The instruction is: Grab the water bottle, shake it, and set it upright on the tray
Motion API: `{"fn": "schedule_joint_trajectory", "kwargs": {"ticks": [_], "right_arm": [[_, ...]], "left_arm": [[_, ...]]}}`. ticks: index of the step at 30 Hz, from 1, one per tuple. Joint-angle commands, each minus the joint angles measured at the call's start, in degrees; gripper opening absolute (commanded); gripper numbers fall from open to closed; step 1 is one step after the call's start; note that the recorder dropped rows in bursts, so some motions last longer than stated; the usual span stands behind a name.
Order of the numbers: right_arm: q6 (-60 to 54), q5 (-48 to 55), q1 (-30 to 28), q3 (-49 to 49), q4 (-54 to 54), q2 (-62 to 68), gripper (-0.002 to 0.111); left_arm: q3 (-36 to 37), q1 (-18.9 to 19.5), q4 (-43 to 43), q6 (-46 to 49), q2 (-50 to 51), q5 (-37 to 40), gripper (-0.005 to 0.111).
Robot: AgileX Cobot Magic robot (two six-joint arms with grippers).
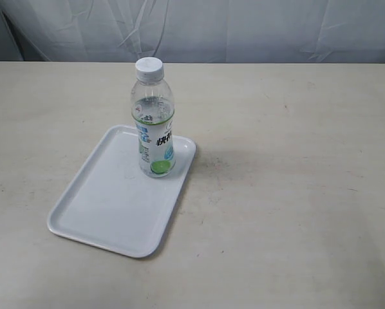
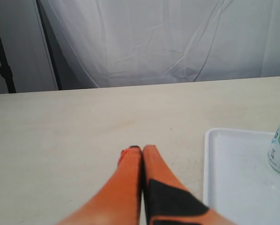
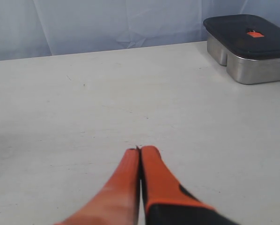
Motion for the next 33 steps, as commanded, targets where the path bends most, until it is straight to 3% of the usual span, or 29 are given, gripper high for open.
{"fn": "schedule_joint_trajectory", "kwargs": {"ticks": [1,9,33], "right_arm": [[0.0,-0.86,-0.33,0.08,-0.32,-0.36,0.003],[0.0,-0.86,-0.33,0.08,-0.32,-0.36,0.003],[0.0,-0.86,-0.33,0.08,-0.32,-0.36,0.003]], "left_arm": [[0.21,0.07,-0.57,-0.22,-0.31,-0.74,0.0],[0.21,0.07,-1.4,-0.22,-0.31,2.66,0.0],[0.21,0.07,-1.44,0.08,-0.31,1.87,0.0]]}}
